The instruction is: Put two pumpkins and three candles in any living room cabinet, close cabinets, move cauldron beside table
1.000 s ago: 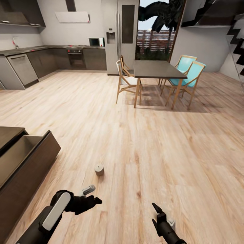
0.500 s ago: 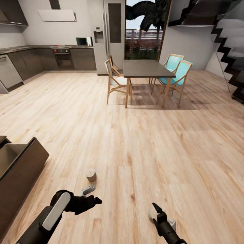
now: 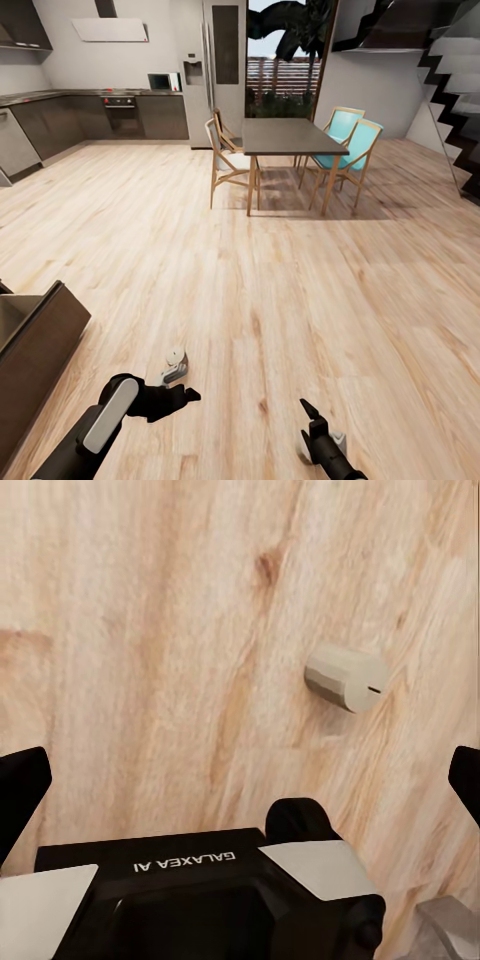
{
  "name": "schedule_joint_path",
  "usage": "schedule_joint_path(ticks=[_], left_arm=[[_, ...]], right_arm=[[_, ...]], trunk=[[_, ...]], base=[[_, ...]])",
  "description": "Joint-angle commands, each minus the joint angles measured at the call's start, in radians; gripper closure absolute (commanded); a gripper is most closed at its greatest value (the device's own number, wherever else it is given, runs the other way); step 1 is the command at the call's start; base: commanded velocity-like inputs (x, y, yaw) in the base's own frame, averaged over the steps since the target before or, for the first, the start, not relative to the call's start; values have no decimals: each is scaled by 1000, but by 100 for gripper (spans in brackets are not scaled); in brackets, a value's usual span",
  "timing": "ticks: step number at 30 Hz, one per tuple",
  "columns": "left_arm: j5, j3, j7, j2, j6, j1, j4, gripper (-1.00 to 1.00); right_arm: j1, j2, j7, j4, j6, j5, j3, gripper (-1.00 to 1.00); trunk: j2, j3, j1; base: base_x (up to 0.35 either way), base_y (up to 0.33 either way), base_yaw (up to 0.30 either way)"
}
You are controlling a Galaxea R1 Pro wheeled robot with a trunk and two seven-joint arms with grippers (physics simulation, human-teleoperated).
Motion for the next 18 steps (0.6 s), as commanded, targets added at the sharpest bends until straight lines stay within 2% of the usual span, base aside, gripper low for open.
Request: schedule_joint_path(ticks=[1,18], left_arm=[[10,-3,10,1,1,-1,-1,-100],[9,-2,10,2,-1,-1,-1,-100]], right_arm=[[-1,0,3,1,9,-11,5,-100],[-1,2,2,1,10,-11,6,-100]], trunk=[[0,-1,0],[0,-1,0]], base=[[127,-8,0],[82,-88,0]])
